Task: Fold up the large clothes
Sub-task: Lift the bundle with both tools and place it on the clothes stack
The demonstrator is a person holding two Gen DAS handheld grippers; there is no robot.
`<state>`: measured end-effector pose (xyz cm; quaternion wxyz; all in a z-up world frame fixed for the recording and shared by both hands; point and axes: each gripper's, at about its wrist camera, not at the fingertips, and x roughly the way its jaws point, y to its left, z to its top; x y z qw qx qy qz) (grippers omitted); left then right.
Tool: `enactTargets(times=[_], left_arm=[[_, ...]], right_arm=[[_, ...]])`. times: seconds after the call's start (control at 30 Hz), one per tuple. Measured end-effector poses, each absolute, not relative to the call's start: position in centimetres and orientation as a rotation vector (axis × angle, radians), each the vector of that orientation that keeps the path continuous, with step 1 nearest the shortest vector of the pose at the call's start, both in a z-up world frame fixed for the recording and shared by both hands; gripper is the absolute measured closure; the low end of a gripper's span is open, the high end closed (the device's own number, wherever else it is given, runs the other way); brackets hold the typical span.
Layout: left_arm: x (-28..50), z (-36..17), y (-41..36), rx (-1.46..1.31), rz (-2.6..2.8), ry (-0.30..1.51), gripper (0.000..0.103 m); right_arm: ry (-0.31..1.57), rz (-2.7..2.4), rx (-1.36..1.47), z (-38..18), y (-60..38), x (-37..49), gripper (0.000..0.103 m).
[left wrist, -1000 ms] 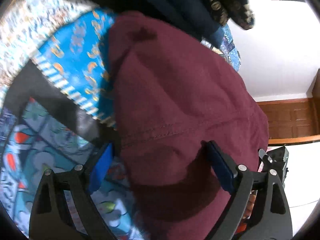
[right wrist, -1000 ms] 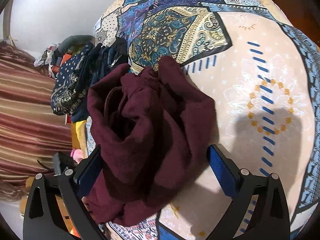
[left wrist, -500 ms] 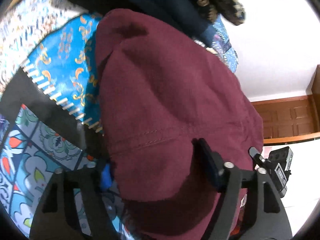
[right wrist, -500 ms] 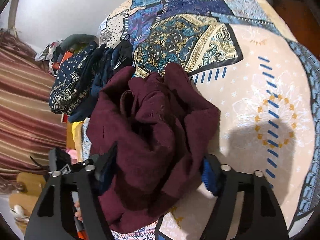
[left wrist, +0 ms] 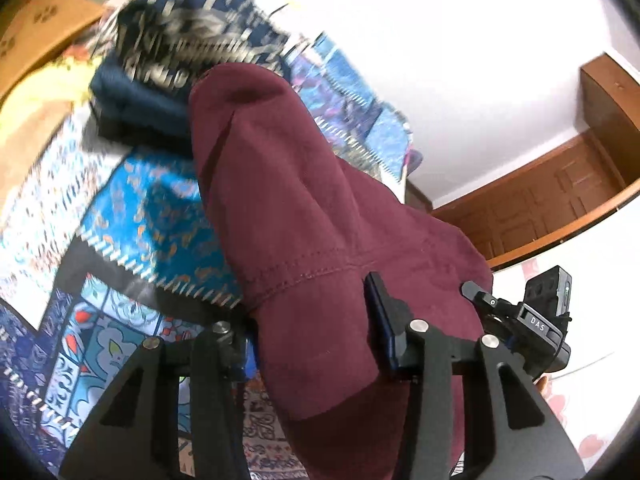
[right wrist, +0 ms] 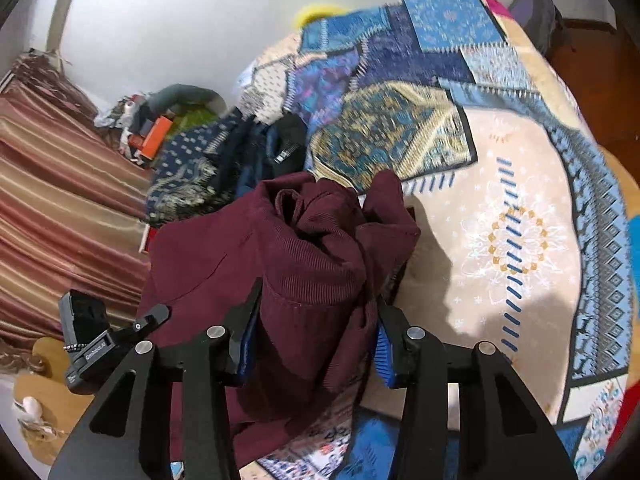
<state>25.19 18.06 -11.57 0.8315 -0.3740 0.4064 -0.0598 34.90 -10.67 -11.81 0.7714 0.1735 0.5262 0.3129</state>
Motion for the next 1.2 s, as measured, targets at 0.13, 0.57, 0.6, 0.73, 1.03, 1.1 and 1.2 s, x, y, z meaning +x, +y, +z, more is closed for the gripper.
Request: enactTargets(times=[0.13, 0.57, 0.6, 0.73, 1.03, 1.1, 1.2], left_arm=[[24.3, -7.8, 18.5, -0.751, -0.144, 0.791, 0.058], [26.3, 2.9, 24.5, -0.594, -0.126, 0.585, 0.058], [26.9, 3.5, 25.3, -0.573, -0.125, 0.578, 0.058], [29.6, 3.8, 29.0, -0.553, -0.119, 0.567, 0.058], [38.6, -1.0, 39.1, -0.582, -0.086, 0.638, 0.058], [41.3, -3.7, 41.1, -0.559, -0.023, 0.705, 0.058], [43.7, -7.7, 43.3, -0.564, 0.051, 0.8, 0.055]], right_arm=[[1.057, 0.707, 0.366, -8.4, -10.0, 34.3, 0.061], [0.866, 0.823, 0.383, -1.7, -3.0, 38.6, 0.061], [0.864, 0.829, 0.384, -1.5, -2.4, 39.1, 0.061], [0.857, 0.858, 0.395, -1.3, 1.3, 41.4, 0.061], [0.895, 0.861, 0.401, -6.0, 9.2, 46.7, 0.061], [0.965, 0.859, 0.402, -9.3, 11.1, 48.2, 0.061], [1.063, 0.844, 0.354, -13.8, 13.5, 50.0, 0.06]])
